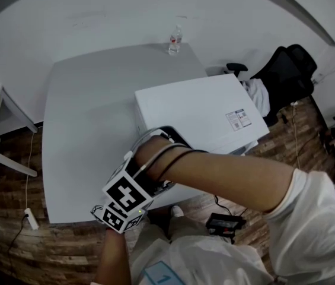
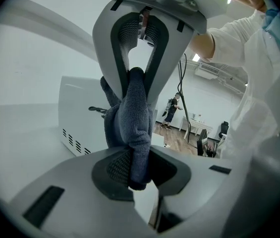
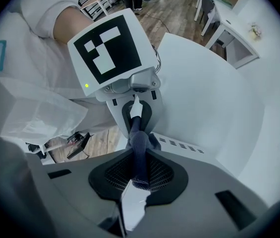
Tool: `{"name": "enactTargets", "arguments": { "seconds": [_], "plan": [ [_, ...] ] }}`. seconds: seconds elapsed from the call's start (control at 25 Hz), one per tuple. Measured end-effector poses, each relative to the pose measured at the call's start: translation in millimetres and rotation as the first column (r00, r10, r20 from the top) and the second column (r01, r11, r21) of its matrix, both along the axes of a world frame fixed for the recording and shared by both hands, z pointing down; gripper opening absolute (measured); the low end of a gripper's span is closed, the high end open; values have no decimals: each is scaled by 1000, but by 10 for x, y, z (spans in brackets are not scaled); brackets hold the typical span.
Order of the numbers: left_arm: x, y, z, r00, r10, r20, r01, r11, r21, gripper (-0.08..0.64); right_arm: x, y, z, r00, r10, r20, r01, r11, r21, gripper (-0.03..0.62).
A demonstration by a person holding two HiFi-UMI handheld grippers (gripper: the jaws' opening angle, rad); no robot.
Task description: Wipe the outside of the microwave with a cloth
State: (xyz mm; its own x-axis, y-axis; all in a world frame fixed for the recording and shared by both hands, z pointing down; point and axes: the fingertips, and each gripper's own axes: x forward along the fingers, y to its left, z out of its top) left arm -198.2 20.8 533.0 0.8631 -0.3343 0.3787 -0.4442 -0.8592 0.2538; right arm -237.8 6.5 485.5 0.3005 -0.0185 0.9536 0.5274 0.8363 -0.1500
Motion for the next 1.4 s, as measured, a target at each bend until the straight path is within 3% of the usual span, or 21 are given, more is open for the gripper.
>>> {"name": "enactTargets", "arguments": {
  "seconds": [0.28,0.4,0.52,0.6,0.72,0.88,1.0,1.08,1.16,1.24,1.36,1.4],
  "plan": [
    [-95,221,-179,996,70,53,-70,998,0,57,80,186,-220,999,14,50,-12,999,-34,69],
    [-231,197,-393,984,100,149,-108,993,45,57,140,206,-428,983,47,176,-37,998,-58,69],
    [-256,71,-679,946,146,289,-184,977,110,57,284,179,-626,937,114,330,-93,993,-77,69],
    [-212,-33,-856,912,171,374,-240,960,147,57,391,99,-761,881,164,444,-144,987,-78,69],
    [-69,-248,-1055,848,191,495,-319,929,187,57,629,-115,-928,763,224,607,-231,970,-68,69],
    [281,-580,-1142,747,222,626,-414,893,177,58,1053,-389,-944,608,302,735,-360,929,-83,69],
    [550,-692,-1019,657,280,700,-488,866,111,58,1339,-475,-773,548,361,755,-427,896,-118,69],
    [673,-723,-926,613,306,728,-515,854,74,58,1475,-491,-640,509,412,755,-470,869,-158,71],
    [735,-754,-880,598,311,739,-516,855,57,61,1548,-504,-537,445,470,762,-514,831,-213,71],
    [746,-774,-885,602,304,738,-503,862,56,78,1572,-493,-503,383,517,765,-539,798,-269,72],
    [704,-786,-951,623,273,733,-477,876,79,150,1612,-475,-574,331,551,766,-538,777,-327,258],
    [689,-784,-987,633,264,728,-467,880,87,182,1620,-487,-641,315,548,775,-529,779,-336,259]
  ]
}}
